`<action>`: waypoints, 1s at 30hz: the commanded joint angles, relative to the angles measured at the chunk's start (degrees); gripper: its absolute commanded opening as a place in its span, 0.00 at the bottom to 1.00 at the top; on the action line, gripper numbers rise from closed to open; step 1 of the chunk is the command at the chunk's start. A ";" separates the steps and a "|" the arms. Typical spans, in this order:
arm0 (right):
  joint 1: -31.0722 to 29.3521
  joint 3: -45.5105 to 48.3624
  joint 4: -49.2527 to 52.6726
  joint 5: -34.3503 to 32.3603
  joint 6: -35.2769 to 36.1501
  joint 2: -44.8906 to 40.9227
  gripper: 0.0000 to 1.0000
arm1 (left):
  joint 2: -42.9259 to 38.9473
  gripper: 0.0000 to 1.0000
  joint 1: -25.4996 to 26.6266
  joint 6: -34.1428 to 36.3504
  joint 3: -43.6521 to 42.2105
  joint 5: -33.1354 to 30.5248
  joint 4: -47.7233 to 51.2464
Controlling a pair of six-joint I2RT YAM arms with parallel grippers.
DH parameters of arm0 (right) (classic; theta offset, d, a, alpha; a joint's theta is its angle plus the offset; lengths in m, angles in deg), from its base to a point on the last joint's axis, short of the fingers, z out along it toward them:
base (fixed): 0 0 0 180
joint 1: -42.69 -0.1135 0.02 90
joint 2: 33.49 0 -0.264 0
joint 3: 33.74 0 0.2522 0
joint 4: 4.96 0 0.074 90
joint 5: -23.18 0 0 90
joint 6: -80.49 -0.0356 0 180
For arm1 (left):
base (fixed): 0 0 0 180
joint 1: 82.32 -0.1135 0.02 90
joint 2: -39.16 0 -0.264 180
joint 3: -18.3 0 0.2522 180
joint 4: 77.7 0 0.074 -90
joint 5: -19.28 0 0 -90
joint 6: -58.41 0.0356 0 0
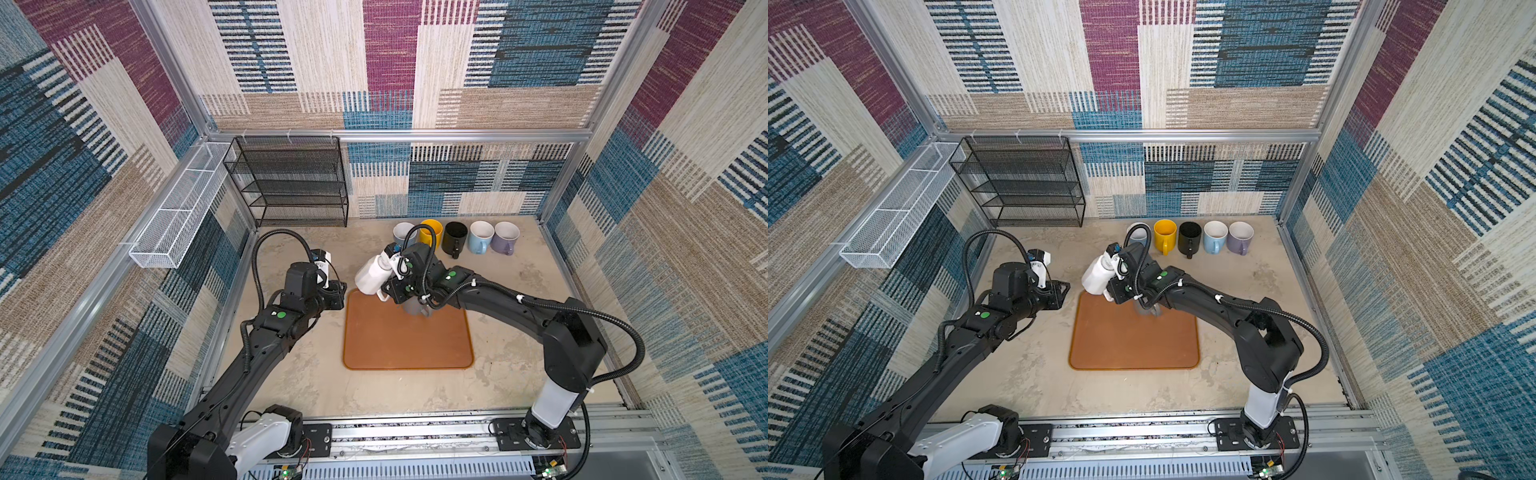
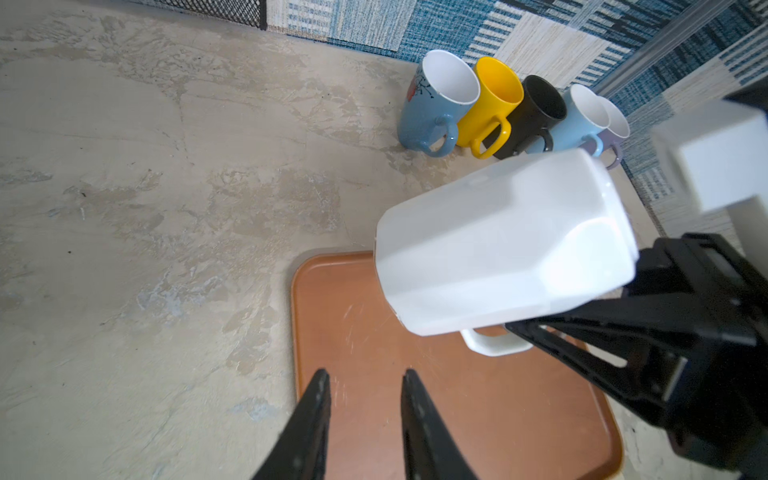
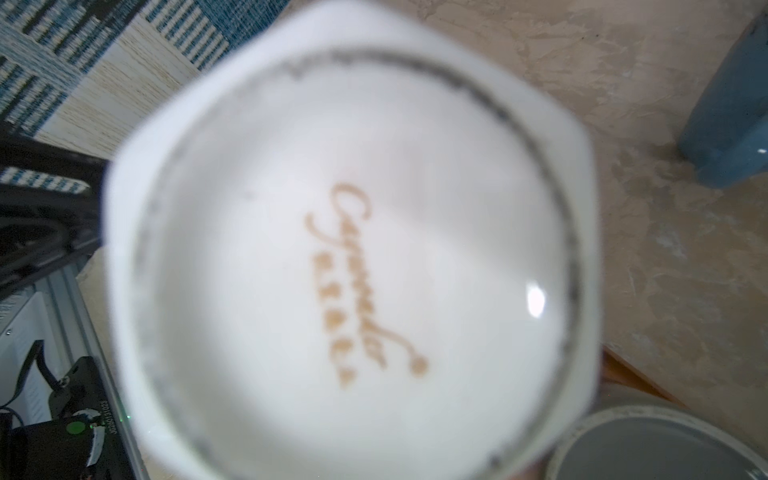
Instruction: Turn the mug right side up
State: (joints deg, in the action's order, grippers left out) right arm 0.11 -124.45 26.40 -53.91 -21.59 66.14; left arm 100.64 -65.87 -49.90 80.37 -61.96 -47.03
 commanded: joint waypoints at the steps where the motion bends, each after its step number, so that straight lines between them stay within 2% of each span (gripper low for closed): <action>1: 1.21 1.25 -11.73 5.10 -2.43 -2.36 0.00 | -1.17 0.31 -0.79 -1.14 -0.78 5.16 -4.19; 9: 3.90 1.31 -18.28 8.50 -5.33 -4.28 0.00 | -3.15 0.32 -2.95 -4.98 -3.69 14.35 -11.92; 19: 6.86 0.84 -26.77 19.39 -10.25 -4.19 0.00 | -3.92 0.33 -3.98 -9.66 -7.65 27.79 -26.19; 30: 6.99 1.66 -33.87 29.04 -13.46 -4.75 0.00 | -3.03 0.34 -4.45 -14.58 -10.61 35.03 -41.32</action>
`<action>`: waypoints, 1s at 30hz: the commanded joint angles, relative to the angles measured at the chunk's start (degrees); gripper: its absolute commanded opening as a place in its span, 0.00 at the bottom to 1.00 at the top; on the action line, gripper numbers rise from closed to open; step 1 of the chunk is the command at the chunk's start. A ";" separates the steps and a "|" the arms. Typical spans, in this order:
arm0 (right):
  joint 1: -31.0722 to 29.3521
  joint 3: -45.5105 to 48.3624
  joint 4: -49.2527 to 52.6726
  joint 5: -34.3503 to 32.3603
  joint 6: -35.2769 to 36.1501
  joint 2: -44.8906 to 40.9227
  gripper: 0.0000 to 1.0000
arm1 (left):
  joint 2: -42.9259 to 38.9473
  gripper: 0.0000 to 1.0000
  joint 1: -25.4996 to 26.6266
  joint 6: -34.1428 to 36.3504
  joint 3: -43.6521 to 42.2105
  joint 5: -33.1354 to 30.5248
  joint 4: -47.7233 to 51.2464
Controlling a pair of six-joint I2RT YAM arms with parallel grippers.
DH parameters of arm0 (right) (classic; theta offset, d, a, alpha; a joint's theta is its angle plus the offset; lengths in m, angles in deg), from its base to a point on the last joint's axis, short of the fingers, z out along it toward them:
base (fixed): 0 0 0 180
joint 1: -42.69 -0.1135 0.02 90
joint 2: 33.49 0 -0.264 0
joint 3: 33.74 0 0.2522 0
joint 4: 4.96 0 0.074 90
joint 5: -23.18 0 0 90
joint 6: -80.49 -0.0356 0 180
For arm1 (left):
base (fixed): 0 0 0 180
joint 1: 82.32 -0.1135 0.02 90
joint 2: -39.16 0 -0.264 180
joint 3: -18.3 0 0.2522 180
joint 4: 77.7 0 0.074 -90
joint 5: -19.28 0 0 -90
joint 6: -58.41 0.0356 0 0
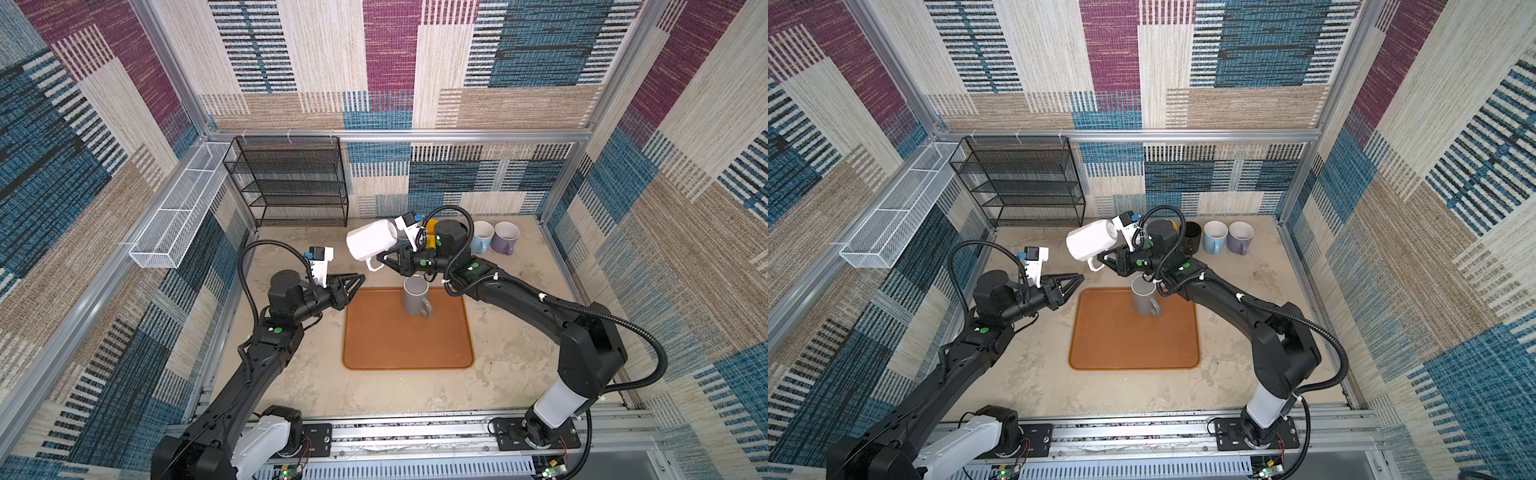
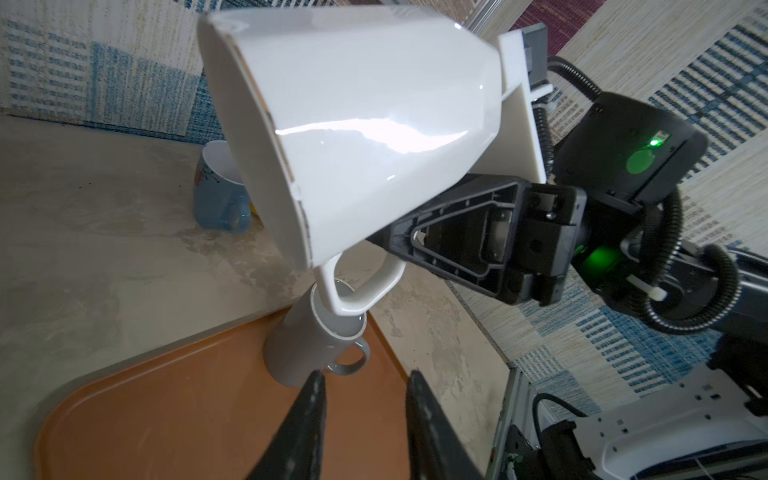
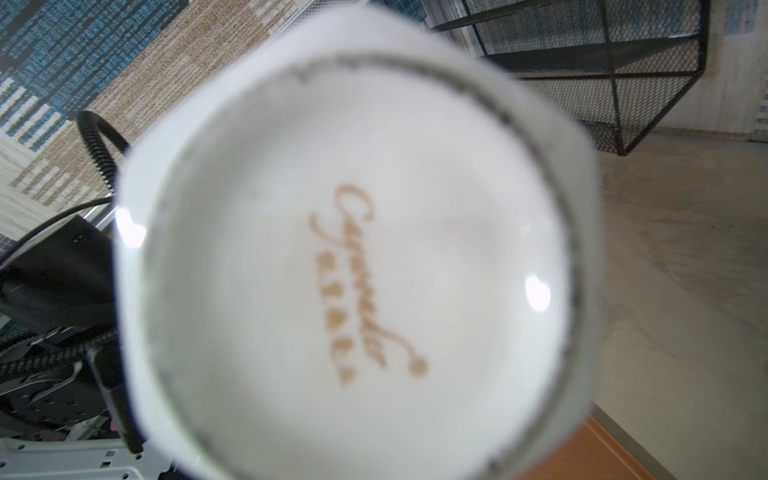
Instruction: Turn the mug right side up
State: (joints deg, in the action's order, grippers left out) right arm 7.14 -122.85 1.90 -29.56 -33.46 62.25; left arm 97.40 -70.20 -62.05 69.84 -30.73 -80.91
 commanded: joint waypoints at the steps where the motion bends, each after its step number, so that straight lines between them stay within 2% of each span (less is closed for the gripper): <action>1: -0.05 0.24 -9.77 4.96 -1.83 -1.04 0.00 | 0.29 0.34 -0.15 -2.69 -0.07 4.07 -7.95; 18: -0.05 1.59 -16.54 10.73 -6.11 -2.40 0.00 | 1.66 0.33 -0.34 -7.07 -1.37 5.08 -17.54; 24: -0.05 2.53 -19.84 12.70 -8.15 -2.15 0.00 | 4.09 0.33 -0.34 -11.78 -2.28 8.21 -29.47; 30: -0.06 3.78 -23.81 14.51 -10.48 -2.05 0.00 | 5.90 0.33 -0.41 -14.27 -2.27 8.26 -34.17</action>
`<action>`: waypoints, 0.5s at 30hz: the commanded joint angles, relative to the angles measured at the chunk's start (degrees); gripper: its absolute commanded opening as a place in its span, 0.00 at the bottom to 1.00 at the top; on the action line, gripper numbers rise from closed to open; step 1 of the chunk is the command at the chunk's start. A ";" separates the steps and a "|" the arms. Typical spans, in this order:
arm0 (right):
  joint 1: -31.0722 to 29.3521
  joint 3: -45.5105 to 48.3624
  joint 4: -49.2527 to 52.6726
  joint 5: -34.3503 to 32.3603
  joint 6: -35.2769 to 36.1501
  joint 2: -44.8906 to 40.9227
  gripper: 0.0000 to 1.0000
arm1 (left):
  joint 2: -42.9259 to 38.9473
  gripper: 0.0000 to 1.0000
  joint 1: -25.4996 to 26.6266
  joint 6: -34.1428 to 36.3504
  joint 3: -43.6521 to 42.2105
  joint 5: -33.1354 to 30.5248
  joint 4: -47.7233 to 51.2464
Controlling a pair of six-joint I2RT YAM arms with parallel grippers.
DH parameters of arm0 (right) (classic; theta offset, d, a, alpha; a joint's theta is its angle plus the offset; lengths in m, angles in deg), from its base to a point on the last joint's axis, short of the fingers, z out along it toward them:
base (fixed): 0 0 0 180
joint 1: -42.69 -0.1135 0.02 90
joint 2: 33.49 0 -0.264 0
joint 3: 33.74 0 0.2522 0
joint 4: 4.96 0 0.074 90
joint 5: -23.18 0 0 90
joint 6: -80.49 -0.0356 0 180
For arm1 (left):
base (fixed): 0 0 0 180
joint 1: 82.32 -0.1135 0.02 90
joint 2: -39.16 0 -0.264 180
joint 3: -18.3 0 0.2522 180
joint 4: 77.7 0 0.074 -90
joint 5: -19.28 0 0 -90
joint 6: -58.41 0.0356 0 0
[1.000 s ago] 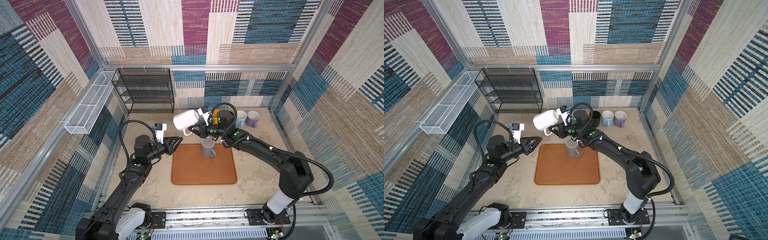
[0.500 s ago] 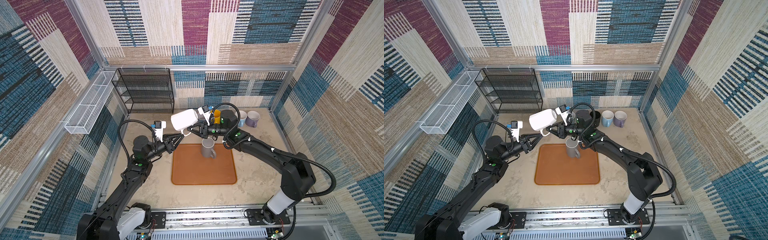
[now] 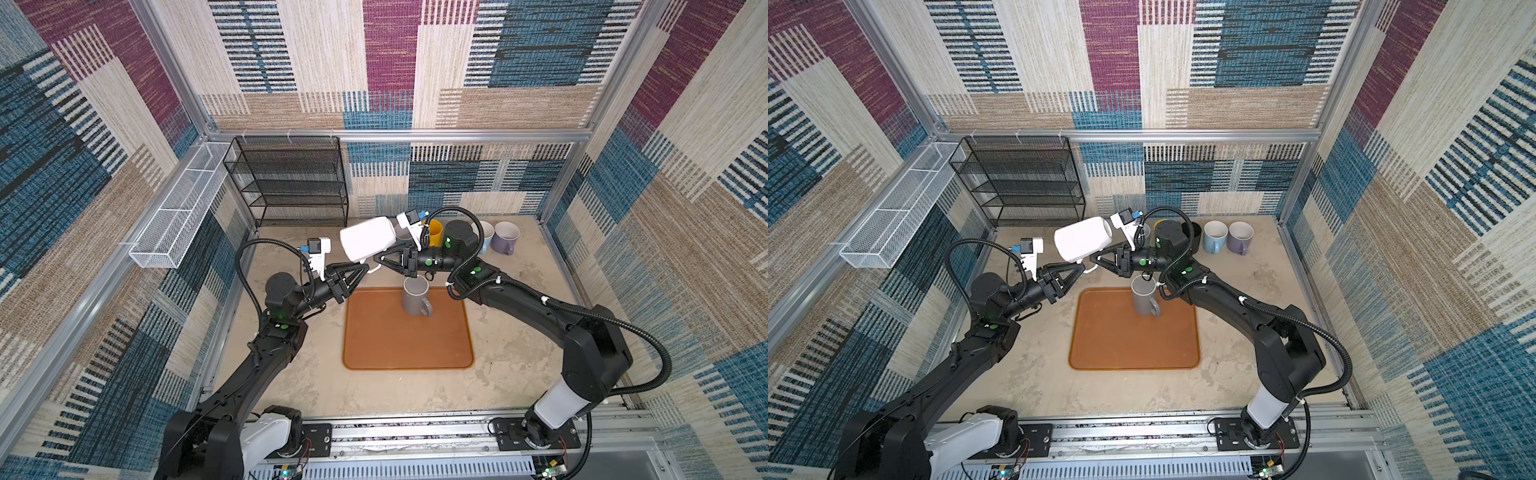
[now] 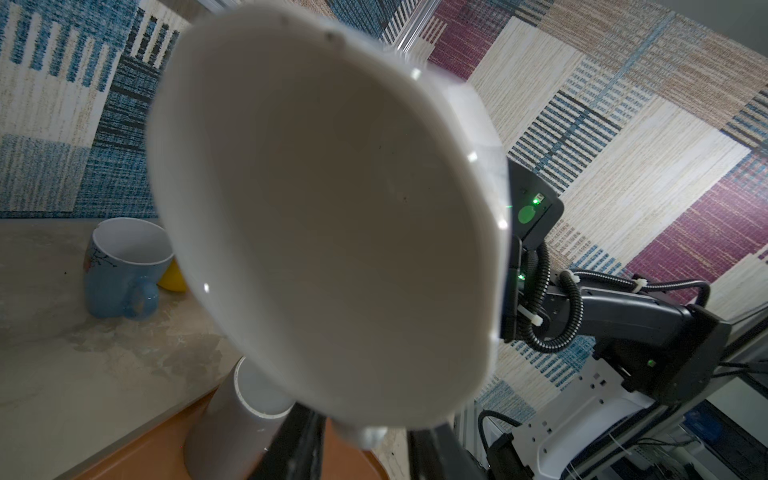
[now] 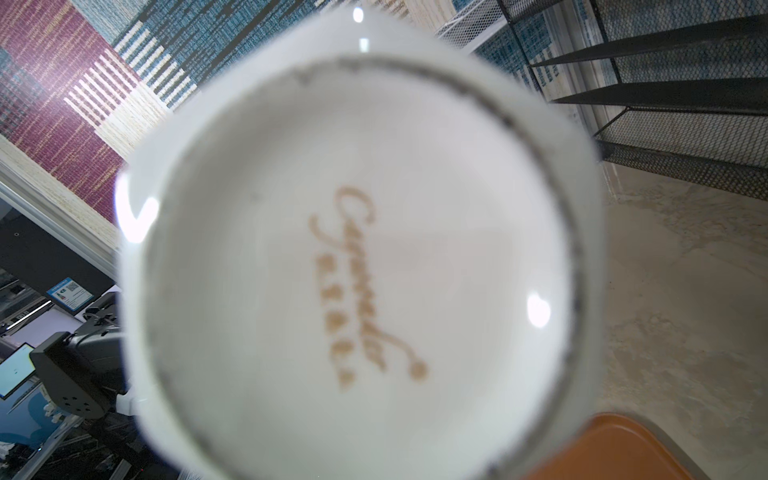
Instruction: Turn the mug right side up
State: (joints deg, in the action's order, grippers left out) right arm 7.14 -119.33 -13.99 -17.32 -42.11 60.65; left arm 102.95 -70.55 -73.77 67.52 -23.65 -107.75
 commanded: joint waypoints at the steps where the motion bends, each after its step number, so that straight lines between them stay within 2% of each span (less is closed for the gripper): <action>1: -0.07 0.44 -8.43 2.50 -2.14 -0.37 0.00 | 0.53 0.33 0.00 -3.05 0.04 1.14 -8.10; 9: -0.22 1.86 -12.95 3.92 -4.68 -0.19 0.00 | 2.86 0.33 -0.03 -7.92 -0.14 1.36 -17.80; 15: -0.35 4.38 -17.69 4.12 -6.72 -0.10 0.00 | 6.40 0.32 -0.08 -13.84 -0.31 0.58 -28.76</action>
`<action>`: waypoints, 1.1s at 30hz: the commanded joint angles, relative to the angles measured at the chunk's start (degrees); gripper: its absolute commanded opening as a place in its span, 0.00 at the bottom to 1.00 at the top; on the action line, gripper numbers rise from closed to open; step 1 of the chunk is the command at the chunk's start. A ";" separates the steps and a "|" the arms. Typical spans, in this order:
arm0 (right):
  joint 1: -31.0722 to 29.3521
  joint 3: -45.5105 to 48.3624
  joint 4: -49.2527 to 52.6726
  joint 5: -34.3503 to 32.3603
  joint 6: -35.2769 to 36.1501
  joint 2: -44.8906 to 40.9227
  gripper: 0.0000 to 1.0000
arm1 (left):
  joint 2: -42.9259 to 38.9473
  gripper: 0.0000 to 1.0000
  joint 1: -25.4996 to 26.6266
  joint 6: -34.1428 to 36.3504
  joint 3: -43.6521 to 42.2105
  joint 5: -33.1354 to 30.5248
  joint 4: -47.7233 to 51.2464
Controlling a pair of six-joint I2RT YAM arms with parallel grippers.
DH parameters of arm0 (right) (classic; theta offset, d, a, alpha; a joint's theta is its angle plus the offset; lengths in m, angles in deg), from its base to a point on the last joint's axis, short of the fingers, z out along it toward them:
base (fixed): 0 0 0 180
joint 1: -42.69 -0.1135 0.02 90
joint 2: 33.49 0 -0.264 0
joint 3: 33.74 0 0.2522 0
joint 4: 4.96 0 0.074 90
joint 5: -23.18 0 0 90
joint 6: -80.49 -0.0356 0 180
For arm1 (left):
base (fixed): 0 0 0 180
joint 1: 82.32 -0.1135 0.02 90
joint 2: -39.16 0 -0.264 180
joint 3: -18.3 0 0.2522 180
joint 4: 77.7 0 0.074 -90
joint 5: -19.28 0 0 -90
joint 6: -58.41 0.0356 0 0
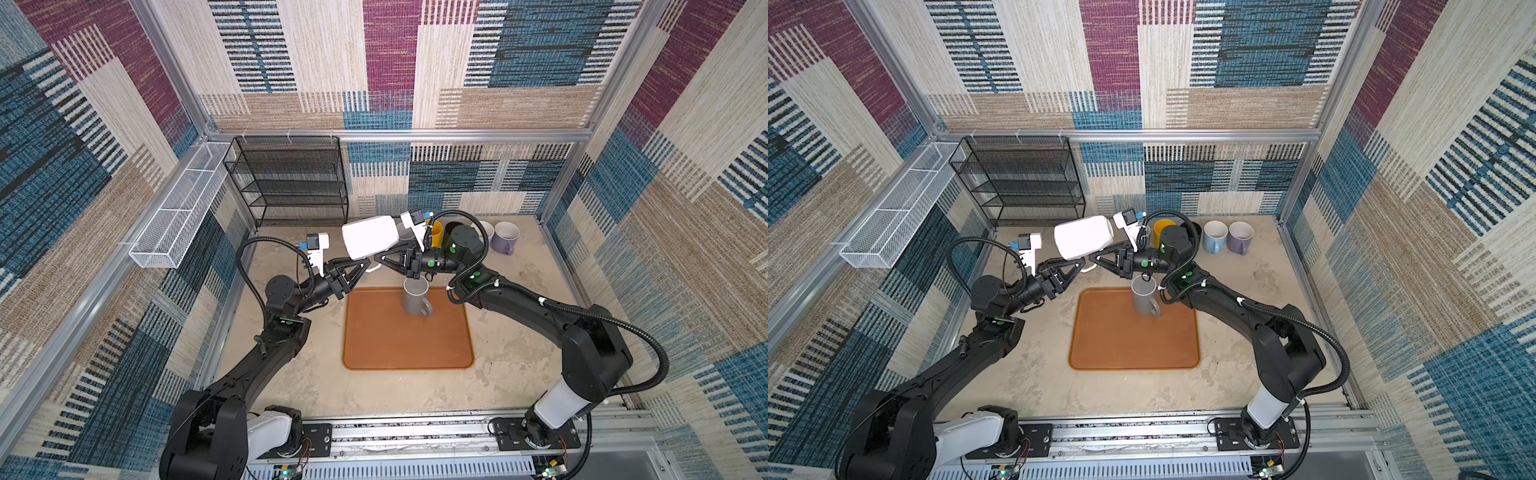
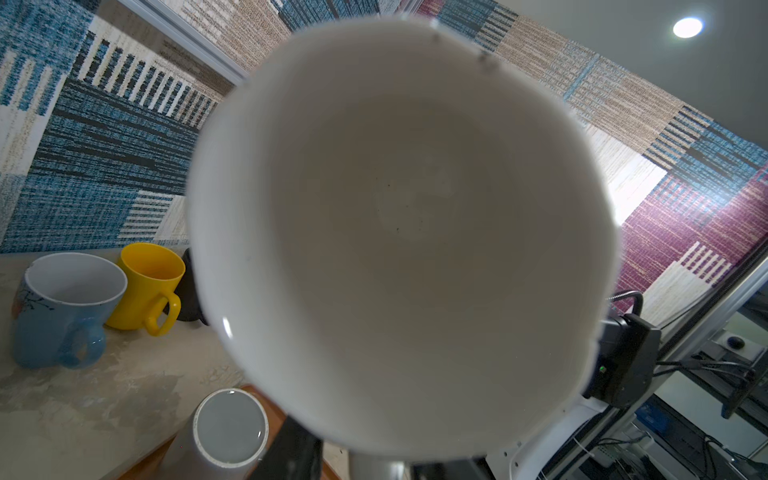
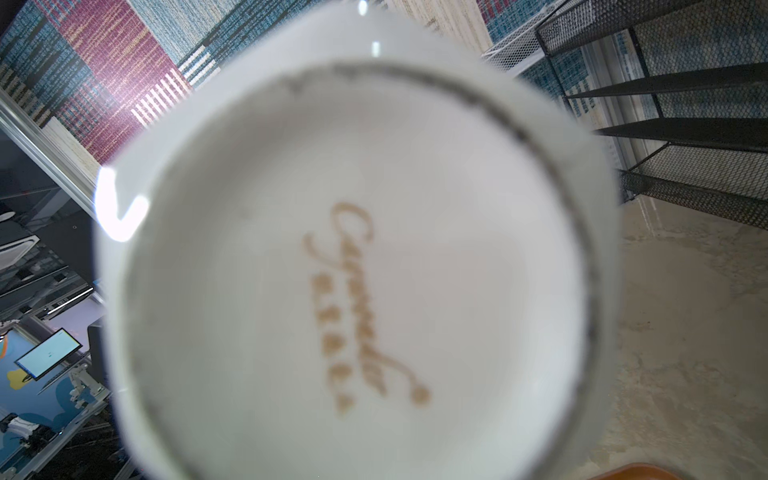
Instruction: Turn the mug right side up
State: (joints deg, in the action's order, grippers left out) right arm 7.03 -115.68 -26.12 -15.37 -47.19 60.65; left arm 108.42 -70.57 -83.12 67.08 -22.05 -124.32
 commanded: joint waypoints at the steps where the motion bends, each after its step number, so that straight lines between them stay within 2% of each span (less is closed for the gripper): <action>1: -0.28 1.25 -6.56 2.17 -1.99 -0.11 0.00 | 1.72 0.32 -0.06 -5.50 0.13 -1.45 -13.83; 6: -0.38 2.66 -8.74 2.27 -2.76 0.07 0.00 | 4.85 0.28 -0.06 -9.53 0.56 -2.30 -20.26; 10: -0.36 2.77 -8.85 2.44 -2.76 0.23 0.00 | 5.22 0.16 -0.06 -9.55 0.76 -2.99 -20.22; 15: -0.38 2.57 -8.34 2.69 -2.58 0.64 0.00 | 5.02 0.10 -0.06 -9.86 0.87 -2.63 -20.22; 18: -0.37 2.08 -7.10 2.40 -2.12 0.95 0.00 | 4.85 0.01 -0.06 -10.08 0.82 -2.17 -20.22; 23: -0.37 1.92 -5.59 1.80 -1.36 0.88 0.00 | 3.84 0.00 -0.06 -9.47 0.57 -1.61 -20.22; 27: -0.38 2.04 -4.36 0.64 -0.59 0.36 0.22 | 2.97 0.00 -0.06 -9.18 0.22 -1.64 -20.15; 33: -0.27 2.62 -3.00 -0.46 0.58 -0.50 0.33 | 2.94 0.00 -0.06 -9.53 0.33 -1.88 -19.97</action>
State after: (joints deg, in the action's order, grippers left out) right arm 6.71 -113.26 -30.80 -15.42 -47.86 60.76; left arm 111.78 -70.57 -92.48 67.00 -21.68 -137.39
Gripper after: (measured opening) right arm 0.318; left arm 0.157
